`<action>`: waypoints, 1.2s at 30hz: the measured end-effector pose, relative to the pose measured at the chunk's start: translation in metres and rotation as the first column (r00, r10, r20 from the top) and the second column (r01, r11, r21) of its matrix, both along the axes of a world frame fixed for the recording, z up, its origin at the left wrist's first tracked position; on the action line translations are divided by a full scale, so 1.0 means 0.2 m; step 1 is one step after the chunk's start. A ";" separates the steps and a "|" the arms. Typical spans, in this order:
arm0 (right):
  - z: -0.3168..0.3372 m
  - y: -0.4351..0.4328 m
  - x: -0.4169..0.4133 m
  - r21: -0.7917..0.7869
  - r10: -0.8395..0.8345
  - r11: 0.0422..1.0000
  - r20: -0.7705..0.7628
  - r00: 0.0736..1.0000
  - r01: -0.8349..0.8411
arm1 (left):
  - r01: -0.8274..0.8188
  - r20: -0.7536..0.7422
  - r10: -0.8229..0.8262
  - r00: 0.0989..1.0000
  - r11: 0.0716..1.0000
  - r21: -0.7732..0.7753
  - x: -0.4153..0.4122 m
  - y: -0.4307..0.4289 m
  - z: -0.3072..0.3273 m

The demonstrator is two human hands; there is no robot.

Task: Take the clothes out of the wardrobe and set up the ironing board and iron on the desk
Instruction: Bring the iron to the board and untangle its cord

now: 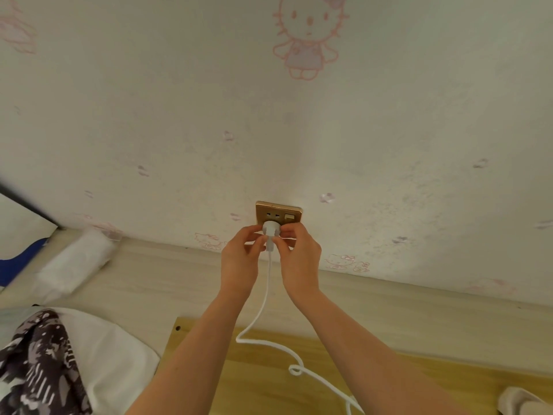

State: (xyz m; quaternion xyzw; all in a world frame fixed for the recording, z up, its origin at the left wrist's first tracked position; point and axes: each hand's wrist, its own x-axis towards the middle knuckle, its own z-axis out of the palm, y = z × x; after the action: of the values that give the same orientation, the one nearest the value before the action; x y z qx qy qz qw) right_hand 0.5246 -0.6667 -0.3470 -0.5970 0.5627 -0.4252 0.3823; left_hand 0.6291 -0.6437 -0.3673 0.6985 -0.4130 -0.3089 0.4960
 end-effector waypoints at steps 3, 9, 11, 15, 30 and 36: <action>0.01 -0.01 -0.06 0.013 0.040 0.999 -0.144 0.989 -0.039 | -0.011 0.029 0.010 1.000 0.999 0.044 0.00 0.00 0.01; -0.03 0.11 -0.28 0.138 0.218 0.975 -0.432 0.875 -0.175 | -0.026 0.159 0.003 0.987 0.989 0.145 -0.03 0.13 0.01; -0.05 0.18 -0.38 0.163 0.268 0.963 -0.489 0.830 -0.215 | -0.025 0.208 -0.010 0.978 0.986 0.162 -0.06 0.22 0.00; -0.11 0.37 -0.58 0.229 0.349 0.937 -0.599 0.721 -0.263 | -0.020 0.281 -0.031 0.959 0.984 0.175 -0.18 0.47 -0.06; -0.21 0.97 -1.10 0.207 0.385 0.909 -0.749 0.539 -0.361 | 0.059 0.491 -0.175 0.854 0.968 0.243 -0.79 1.20 -0.16; -0.22 1.18 -1.23 0.213 0.353 0.930 -0.748 0.562 -0.301 | 0.175 0.528 -0.290 0.798 0.950 0.258 -0.89 1.32 -0.17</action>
State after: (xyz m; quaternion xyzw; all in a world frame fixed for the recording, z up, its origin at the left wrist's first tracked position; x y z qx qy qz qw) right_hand 0.2787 -0.4302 -0.3903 -0.8025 0.5638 -0.0312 0.1928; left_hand 0.4513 -0.3789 -0.4019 0.7471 -0.5905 -0.1885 0.2400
